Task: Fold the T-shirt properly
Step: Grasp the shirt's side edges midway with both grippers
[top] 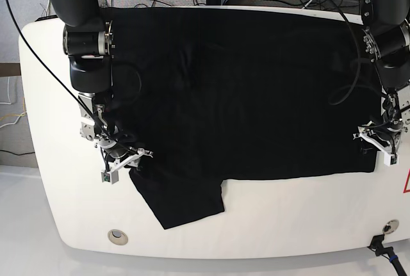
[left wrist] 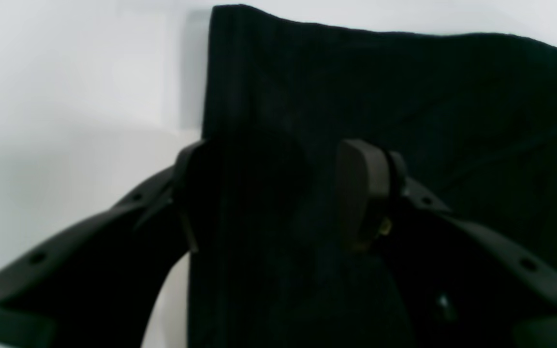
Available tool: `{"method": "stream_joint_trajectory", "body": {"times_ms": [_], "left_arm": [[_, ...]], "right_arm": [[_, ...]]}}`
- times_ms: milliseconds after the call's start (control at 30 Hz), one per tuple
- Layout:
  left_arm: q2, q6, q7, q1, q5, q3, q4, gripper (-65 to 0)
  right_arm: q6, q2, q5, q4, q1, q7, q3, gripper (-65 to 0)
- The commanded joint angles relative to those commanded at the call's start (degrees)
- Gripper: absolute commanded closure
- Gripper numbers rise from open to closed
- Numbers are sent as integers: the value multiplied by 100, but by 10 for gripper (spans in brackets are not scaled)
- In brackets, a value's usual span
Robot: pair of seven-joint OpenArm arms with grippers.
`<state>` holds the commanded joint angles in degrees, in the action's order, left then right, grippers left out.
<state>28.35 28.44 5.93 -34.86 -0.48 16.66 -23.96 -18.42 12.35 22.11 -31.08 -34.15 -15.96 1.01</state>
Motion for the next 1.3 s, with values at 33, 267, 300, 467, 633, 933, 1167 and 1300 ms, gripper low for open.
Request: {"method": "stream_joint_trajectory", "body": {"times_ms": [33,267,300,467,633,933,1167,1300], "left_arm": [[88,0,0,-26,0,0,9,-340],[176,-273,-9,-79,9,0,53,-340],[176,-325,-9,-79,9,0,53,-340],[149,-334,-9,-79,9,0,62,-340],[149,-334,-9,-35,9,0,62,-340],[132,-334,-26,264,0,0,70,-340],[0,-334,-26,255,0,0,62,-340],[-35,-334,-26,246,0,0,62,-340]], "right_arm": [[0,0,0,0,0,0,0,-251],[0,0,0,-9,88,9,0,-251],[0,0,0,-9,97,9,0,-251],[0,0,0,-9,123,18,0,-249],[-9,0,0,-9,141,18,0,-248],[-9,0,0,-9,141,18,0,-248],[-9,0,0,-9,141,18,0,-248],[-9,9,0,-9,141,18,0,-248]]}}
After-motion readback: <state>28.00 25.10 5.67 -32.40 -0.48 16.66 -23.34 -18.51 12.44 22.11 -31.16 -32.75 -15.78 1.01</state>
